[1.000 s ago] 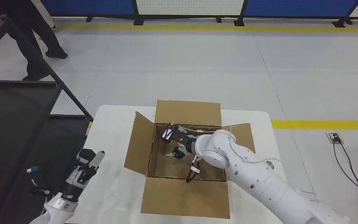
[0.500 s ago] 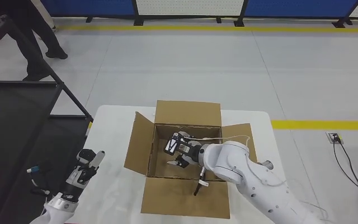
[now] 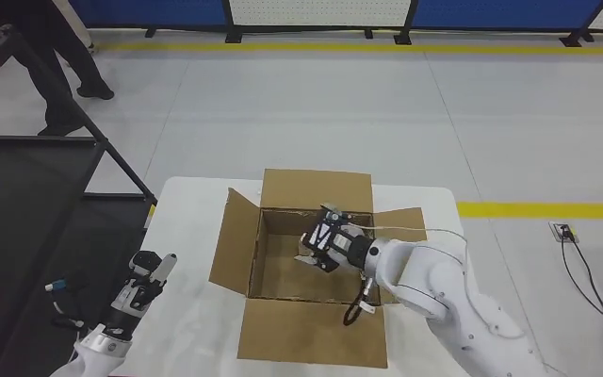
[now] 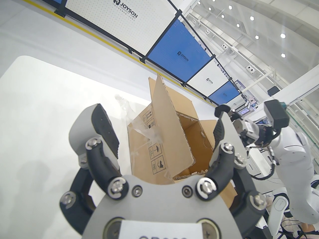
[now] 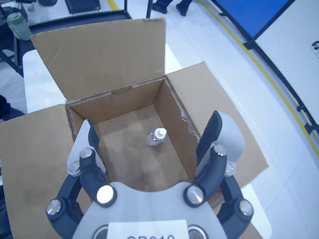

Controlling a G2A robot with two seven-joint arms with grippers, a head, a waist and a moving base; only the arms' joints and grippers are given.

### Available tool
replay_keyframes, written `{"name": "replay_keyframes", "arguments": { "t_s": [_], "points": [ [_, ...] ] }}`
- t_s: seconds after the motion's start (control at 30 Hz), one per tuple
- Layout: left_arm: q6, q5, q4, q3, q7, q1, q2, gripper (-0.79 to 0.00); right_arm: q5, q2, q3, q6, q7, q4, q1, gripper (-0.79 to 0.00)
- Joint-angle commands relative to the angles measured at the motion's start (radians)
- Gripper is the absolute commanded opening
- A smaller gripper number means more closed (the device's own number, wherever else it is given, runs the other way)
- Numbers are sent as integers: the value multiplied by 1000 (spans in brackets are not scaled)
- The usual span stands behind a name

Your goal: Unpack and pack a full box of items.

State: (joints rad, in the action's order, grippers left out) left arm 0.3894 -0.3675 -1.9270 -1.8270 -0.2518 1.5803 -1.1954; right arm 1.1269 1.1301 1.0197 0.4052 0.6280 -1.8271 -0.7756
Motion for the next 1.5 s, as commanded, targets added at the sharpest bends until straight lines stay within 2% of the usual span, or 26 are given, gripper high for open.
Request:
{"name": "replay_keyframes", "arguments": {
  "t_s": [0.0, 0.13, 0.23, 0.33, 0.43, 0.53, 0.7, 0.83, 1.2, 1.23, 1.27, 1.3, 1.33, 1.43, 1.47],
  "points": [
    [0, 0, 0, 0, 0, 0, 0, 0, 37, -27, 146, -13, 11, -111, -118, 0],
    [0, 0, 0, 0, 0, 0, 0, 0, 75, -63, 415, -65, 5, -278, -367, 0],
    [0, 0, 0, 0, 0, 0, 0, 0, 62, -75, 611, -103, -36, -325, -554, 0],
    [0, 0, 0, 0, 0, 0, 0, 0, 33, -77, 765, -117, -76, -299, -709, 0],
    [0, 0, 0, 0, 0, 0, 0, 0, -50, -82, 865, -46, -62, -176, -780, 0],
    [0, 0, 0, 0, 0, 0, 0, 0, -107, -90, 880, 44, 9, -54, -765, 0],
    [0, 0, 0, 0, 0, 0, 0, 0, -123, -99, 807, 142, 92, 96, -697, 0],
    [0, 0, 0, 0, 0, 0, 0, 0, -133, -100, 743, 140, 145, 189, -635, 0],
    [0, 0, 0, 0, 0, 0, 0, 0, -152, -107, 665, 172, 172, 348, -539, 0],
    [0, 0, 0, 0, 0, 0, 0, 0, -154, -108, 660, 173, 171, 355, -534, -40],
    [0, 0, 0, 0, 0, 0, 0, 0, -156, -108, 656, 176, 170, 361, -529, -139],
    [0, 0, 0, 0, 0, 0, 0, 0, -158, -109, 652, 177, 168, 366, -526, -305],
    [0, 0, 0, 0, 0, 0, 0, 0, -158, -109, 648, 177, 166, 370, -523, -431],
    [0, 0, 0, 0, 0, 0, 0, 0, -161, -111, 639, 177, 161, 382, -515, -554],
    [0, 0, 0, 0, 0, 0, 0, 0, -163, -112, 638, 179, 158, 385, -513, -566]
  ]
}}
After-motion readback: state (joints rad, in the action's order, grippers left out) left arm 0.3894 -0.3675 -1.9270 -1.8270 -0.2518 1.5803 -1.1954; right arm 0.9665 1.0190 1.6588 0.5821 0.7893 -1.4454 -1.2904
